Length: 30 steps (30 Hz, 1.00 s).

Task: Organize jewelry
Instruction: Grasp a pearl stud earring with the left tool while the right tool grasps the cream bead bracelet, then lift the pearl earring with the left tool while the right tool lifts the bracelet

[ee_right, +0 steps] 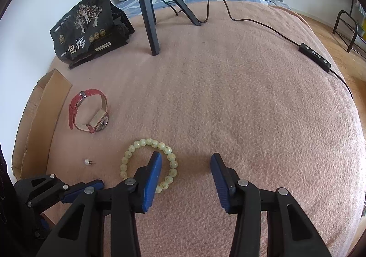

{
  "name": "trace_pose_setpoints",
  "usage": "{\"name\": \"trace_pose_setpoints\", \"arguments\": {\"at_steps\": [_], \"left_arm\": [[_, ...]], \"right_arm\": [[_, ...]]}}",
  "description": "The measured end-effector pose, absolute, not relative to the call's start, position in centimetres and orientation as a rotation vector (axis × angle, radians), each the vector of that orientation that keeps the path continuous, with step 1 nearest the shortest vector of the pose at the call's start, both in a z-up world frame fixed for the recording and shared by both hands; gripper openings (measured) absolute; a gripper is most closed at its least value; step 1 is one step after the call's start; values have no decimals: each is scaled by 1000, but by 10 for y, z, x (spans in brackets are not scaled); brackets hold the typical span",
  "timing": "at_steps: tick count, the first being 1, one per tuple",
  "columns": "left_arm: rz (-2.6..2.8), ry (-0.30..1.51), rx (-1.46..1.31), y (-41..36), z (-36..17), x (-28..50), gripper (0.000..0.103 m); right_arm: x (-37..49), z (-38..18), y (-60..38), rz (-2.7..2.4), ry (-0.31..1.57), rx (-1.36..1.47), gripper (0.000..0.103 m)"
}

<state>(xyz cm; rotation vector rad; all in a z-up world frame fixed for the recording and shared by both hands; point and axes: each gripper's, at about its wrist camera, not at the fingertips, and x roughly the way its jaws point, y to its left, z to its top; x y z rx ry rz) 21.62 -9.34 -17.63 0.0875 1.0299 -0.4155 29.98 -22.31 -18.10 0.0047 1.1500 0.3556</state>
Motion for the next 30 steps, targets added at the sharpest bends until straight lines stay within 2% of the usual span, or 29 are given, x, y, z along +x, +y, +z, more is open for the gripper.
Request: {"name": "trace_pose_setpoints", "arguments": {"at_steps": [8, 15, 27, 29, 30], "left_arm": [[-400, 1027, 107, -96, -177, 216, 8], [-392, 1025, 102, -96, -177, 215, 7], [-396, 1023, 97, -96, -177, 215, 7], [-397, 1023, 95, -95, -177, 215, 7], [-397, 1023, 94, -95, -177, 215, 7]], "right_arm": [[297, -184, -216, 339, 1148, -74, 36], [290, -185, -201, 354, 1133, -151, 14], [286, -187, -197, 408, 1134, -163, 19], [285, -188, -195, 401, 1128, -186, 15], [285, -188, -194, 398, 1123, -196, 9]]}}
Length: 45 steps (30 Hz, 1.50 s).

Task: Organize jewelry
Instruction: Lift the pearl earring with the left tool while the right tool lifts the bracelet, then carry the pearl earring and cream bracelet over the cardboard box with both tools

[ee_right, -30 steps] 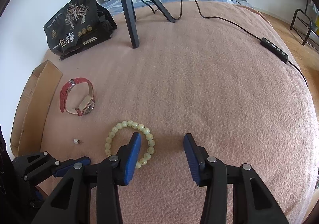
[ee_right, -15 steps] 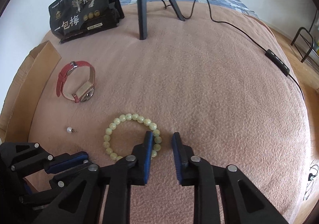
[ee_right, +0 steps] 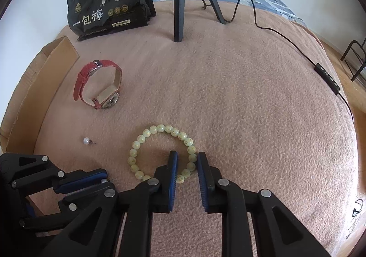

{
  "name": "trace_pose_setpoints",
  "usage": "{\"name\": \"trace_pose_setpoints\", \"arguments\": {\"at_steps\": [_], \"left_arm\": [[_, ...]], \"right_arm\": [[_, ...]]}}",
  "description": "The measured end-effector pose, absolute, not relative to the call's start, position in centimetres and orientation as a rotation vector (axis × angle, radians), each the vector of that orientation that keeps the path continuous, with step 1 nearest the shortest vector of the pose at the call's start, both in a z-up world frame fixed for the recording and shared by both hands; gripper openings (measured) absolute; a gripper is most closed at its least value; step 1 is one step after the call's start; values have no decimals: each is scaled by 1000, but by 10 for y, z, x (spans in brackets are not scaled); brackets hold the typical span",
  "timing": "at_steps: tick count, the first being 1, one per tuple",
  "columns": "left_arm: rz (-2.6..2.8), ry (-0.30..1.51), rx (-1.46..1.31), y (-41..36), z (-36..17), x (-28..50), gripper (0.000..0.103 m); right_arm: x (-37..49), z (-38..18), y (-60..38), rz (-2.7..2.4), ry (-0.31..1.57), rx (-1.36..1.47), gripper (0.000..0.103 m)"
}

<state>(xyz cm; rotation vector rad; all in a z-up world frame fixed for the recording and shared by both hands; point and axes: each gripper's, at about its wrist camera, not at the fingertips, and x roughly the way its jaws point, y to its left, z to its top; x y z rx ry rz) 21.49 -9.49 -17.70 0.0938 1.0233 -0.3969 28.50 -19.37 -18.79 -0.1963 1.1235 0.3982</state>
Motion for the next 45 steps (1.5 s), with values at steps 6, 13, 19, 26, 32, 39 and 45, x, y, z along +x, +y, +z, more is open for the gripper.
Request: {"name": "trace_pose_setpoints", "arguments": {"at_steps": [6, 13, 19, 26, 32, 39, 45], "left_arm": [[-398, 1020, 86, -93, -173, 214, 7], [-401, 998, 77, -89, -163, 209, 7], [-404, 992, 68, -84, -150, 200, 7], [-409, 961, 70, -74, -126, 184, 7], [-400, 934, 52, -58, -104, 172, 7], [-369, 894, 22, -30, -77, 163, 7], [-311, 861, -20, 9, -63, 165, 7]], "right_arm": [[284, -181, -192, 387, 1096, -185, 5], [278, -160, -192, 384, 1052, -171, 5], [264, -141, -192, 376, 1026, -176, 5], [242, -119, -200, 352, 993, -176, 5], [222, -92, -203, 343, 946, -174, 5], [197, -65, -186, 381, 890, -178, 5], [178, -47, -157, 439, 852, -186, 5]]}}
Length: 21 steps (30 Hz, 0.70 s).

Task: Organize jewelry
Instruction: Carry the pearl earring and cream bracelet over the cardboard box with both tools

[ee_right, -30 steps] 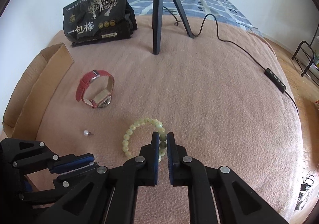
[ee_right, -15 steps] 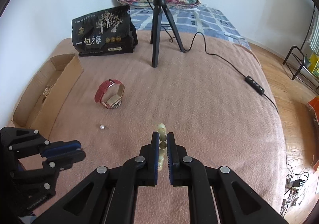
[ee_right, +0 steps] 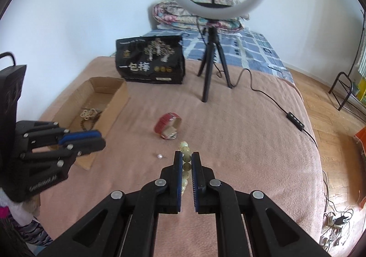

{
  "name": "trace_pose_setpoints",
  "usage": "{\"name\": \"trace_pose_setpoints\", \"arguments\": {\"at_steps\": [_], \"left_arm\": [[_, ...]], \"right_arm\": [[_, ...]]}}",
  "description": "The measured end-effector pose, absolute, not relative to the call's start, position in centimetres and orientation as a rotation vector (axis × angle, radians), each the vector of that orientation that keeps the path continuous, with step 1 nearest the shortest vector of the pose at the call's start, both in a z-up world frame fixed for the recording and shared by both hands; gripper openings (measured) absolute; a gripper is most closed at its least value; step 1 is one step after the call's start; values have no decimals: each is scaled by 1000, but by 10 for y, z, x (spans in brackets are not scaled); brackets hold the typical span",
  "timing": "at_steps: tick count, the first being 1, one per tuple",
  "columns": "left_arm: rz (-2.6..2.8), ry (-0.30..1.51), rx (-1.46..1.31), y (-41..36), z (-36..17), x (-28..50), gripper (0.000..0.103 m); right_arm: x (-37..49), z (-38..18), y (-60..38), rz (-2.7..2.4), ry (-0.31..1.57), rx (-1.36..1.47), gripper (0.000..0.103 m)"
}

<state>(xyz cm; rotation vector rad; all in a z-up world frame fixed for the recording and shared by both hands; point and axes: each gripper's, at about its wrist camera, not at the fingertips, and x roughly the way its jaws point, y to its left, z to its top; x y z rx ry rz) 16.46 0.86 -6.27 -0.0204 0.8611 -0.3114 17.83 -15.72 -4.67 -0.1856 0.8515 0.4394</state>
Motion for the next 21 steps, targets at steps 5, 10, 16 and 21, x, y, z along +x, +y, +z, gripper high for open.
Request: {"name": "trace_pose_setpoints", "arguments": {"at_steps": [5, 10, 16, 21], "left_arm": [[-249, 831, -53, 44, -52, 169, 7], [-178, 816, -86, 81, -49, 175, 7], [-113, 820, -121, 124, -52, 181, 7], [-65, 820, -139, 154, -54, 181, 7]], "right_arm": [[168, -39, -128, 497, 833, -185, 5], [160, -34, -95, 558, 818, -186, 5], [152, -31, -54, 636, 803, -191, 5], [145, -31, -23, 694, 798, -192, 5]]}}
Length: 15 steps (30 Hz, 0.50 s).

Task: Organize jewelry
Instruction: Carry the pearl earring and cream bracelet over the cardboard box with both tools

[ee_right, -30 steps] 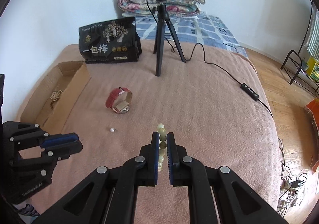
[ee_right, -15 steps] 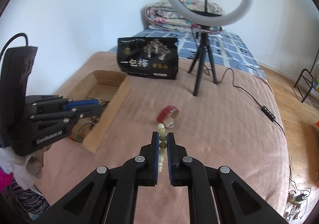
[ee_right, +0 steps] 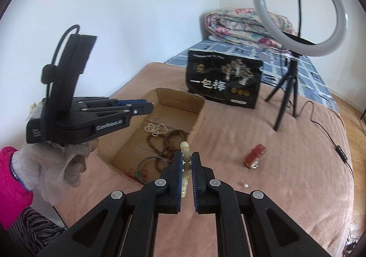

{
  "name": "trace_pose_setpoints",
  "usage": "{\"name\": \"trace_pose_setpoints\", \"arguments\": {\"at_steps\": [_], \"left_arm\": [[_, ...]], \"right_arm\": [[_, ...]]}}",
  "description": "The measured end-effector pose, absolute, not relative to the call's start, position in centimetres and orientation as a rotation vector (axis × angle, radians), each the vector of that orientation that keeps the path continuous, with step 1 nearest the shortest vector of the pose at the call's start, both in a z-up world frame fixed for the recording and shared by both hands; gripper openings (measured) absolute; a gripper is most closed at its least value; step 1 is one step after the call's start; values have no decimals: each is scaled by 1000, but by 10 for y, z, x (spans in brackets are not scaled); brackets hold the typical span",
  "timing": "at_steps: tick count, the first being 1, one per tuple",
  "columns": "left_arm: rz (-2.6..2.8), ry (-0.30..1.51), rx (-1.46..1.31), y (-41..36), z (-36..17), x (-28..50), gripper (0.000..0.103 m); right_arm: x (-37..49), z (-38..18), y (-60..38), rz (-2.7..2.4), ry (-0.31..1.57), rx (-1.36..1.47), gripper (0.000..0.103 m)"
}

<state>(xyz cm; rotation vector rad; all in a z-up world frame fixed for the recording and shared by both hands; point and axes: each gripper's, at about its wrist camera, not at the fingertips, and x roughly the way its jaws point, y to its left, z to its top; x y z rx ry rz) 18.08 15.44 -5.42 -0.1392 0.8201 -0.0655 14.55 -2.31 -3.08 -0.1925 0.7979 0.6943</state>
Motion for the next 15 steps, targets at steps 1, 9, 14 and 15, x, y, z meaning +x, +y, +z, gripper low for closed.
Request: {"name": "trace_pose_setpoints", "arguments": {"at_steps": [1, 9, 14, 15], "left_arm": [[-57, 821, -144, 160, -55, 181, 7], [-21, 844, -147, 184, -65, 178, 7], [-2, 855, -165, 198, -70, 179, 7], [1, 857, -173, 201, -72, 179, 7]], "right_arm": [[145, -32, -17, 705, 798, -193, 5], [145, -46, 24, 754, 818, -200, 5], [147, -56, 40, 769, 838, -203, 5], [148, -58, 42, 771, 840, -207, 5]]}}
